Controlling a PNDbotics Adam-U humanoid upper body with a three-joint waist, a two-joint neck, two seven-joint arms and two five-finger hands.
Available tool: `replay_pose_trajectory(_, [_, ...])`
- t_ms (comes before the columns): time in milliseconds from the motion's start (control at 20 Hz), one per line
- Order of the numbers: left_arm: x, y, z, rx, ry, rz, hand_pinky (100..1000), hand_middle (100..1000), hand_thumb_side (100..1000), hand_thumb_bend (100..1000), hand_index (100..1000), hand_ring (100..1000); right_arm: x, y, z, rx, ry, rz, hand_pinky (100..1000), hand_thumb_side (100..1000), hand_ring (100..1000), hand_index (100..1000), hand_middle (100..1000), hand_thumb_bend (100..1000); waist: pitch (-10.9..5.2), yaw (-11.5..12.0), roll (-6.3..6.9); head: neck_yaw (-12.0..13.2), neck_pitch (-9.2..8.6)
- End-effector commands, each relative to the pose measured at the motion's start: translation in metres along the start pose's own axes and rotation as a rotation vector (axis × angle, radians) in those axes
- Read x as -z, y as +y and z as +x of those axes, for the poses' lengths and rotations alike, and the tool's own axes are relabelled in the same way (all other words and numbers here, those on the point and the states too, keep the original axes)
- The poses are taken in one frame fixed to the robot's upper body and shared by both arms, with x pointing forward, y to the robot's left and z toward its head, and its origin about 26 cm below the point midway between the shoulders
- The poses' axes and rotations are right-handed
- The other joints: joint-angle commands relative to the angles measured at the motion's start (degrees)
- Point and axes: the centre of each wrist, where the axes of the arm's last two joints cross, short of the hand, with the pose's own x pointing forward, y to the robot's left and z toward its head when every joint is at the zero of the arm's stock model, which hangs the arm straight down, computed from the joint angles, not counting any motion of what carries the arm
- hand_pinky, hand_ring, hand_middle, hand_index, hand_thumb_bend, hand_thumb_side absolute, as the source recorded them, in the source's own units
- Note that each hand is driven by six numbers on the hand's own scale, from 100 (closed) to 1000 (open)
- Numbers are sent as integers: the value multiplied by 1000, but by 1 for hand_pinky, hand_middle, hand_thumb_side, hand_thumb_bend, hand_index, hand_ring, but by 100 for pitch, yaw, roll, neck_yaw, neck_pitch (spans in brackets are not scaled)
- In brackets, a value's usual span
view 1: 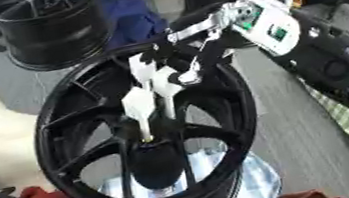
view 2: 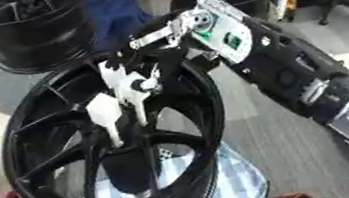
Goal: Pull the pin out of the wheel hub.
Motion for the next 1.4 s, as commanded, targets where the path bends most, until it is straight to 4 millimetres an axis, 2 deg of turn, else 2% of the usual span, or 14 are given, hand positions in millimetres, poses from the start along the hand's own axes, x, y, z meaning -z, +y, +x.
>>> replay_pose_trajectory(50, [3, 7, 10, 18, -32, 4, 626, 565, 645, 100, 764, 603, -8, -7, -5, -68, -17, 56, 863, 429, 929, 971, 889, 133, -48, -3, 28, 1, -14])
replay_pose_trajectory(350, [3, 7, 10, 19, -32, 5, 625, 565, 646, 100, 764, 603, -5, 1, -11, -62, -5, 75, 861, 415, 924, 961, 878, 124, -42, -14, 30, -2, -14])
replay_pose_trajectory(1050, [5, 6, 11, 17, -36, -2, 625, 564, 647, 100, 764, 604, 8, 11, -10, -53, -23, 98, 832, 356, 881, 900, 794, 100, -37, 30, 31, -47, -14])
replay_pose_trajectory(1200, [5, 5, 11, 16, -37, -4, 625, 564, 647, 100, 764, 604, 9, 11, -10, -48, -17, 97, 822, 339, 866, 867, 753, 100, -37, 40, 31, -50, -14])
replay_pose_trajectory(1350, [6, 5, 11, 15, -36, -5, 624, 564, 648, 100, 764, 604, 9, 9, -10, -45, -18, 91, 789, 313, 805, 737, 597, 100, -37, 44, 32, -55, -14])
replay_pose_trajectory(1400, [6, 5, 11, 15, -35, -5, 624, 564, 648, 100, 764, 604, 8, 9, -9, -44, -18, 87, 785, 311, 798, 723, 582, 100, -37, 45, 33, -58, -14])
